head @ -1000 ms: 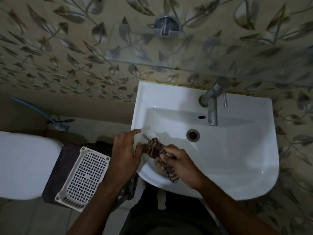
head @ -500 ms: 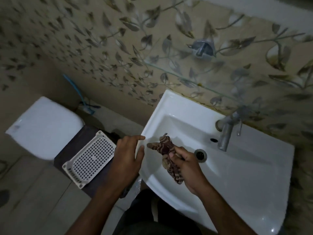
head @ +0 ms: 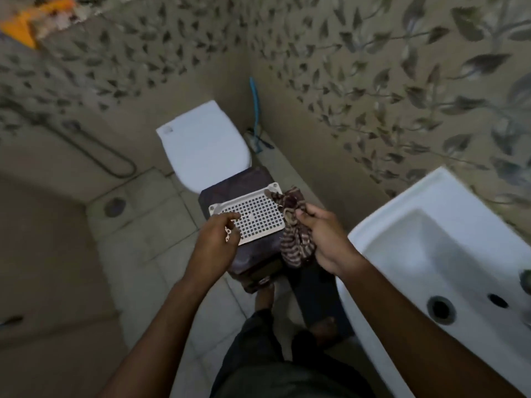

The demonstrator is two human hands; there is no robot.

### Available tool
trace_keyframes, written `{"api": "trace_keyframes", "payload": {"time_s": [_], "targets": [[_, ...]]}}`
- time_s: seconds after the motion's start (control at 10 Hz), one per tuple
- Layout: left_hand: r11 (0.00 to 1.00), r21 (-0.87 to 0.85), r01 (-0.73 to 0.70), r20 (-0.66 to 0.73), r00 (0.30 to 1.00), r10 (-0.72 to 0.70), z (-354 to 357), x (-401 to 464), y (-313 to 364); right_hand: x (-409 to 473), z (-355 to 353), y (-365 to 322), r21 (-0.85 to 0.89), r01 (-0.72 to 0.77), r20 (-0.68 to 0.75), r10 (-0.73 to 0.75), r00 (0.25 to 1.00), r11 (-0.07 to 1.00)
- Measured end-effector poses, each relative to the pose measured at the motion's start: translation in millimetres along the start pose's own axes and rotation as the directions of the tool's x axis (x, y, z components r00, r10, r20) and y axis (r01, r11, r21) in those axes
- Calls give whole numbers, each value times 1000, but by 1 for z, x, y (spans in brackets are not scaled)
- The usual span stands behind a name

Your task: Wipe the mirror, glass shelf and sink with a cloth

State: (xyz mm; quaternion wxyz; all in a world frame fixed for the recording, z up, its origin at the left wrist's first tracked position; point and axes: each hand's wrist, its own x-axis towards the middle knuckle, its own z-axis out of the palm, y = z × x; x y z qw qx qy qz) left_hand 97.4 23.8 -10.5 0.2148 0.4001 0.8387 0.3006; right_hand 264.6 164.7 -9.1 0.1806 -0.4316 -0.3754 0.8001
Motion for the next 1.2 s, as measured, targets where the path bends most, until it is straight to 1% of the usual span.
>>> {"api": "trace_keyframes", "payload": {"time_s": [0.1, 0.2, 0.3, 0.4, 0.5, 0.6, 0.7, 0.8, 0.9, 1.0, 1.1, 1.2], "targets": [[999, -4, 48, -1, 999, -48, -10, 14, -41, 50, 34, 25, -258, -47, -31, 41, 999, 965], [997, -23, 67, -1, 998, -67, -8, 23, -79, 105, 58, 51, -624, 1, -26, -22, 999, 781], [996, -10, 92, 22, 996, -92, 10, 37, -113, 159, 78, 78, -882, 137, 113, -80, 990, 450], [991, -13, 130, 71, 989, -129, 33, 57, -142, 210, 83, 105, -966, 223, 223, -10, 975, 135], [990, 6, 140, 89, 986, -140, 51, 74, -167, 240, 80, 128, -961, 267, 266, 15, 964, -72], [991, 11, 130, 59, 990, -130, 60, 82, -180, 253, 74, 151, -922, 321, 334, -24, 942, -216], [986, -5, 166, 59, 985, -165, 65, 85, -185, 257, 68, 171, -899, 309, 331, -21, 943, -310], [983, -21, 181, 78, 981, -179, 67, 86, -186, 261, 61, 184, -891, 317, 327, 24, 945, -325], [984, -20, 178, 79, 981, -175, 67, 90, -185, 262, 62, 183, -904, 334, 317, 107, 942, -268], [985, -6, 172, 62, 983, -171, 71, 96, -187, 263, 62, 178, -936, 290, 281, 74, 957, -200], [985, -1, 174, 59, 983, -174, 69, 100, -181, 259, 64, 169, -955, 277, 282, -33, 959, -102], [989, -8, 147, 13, 989, -147, 67, 104, -174, 260, 70, 159, -960, 264, 277, -154, 948, -98]]}}
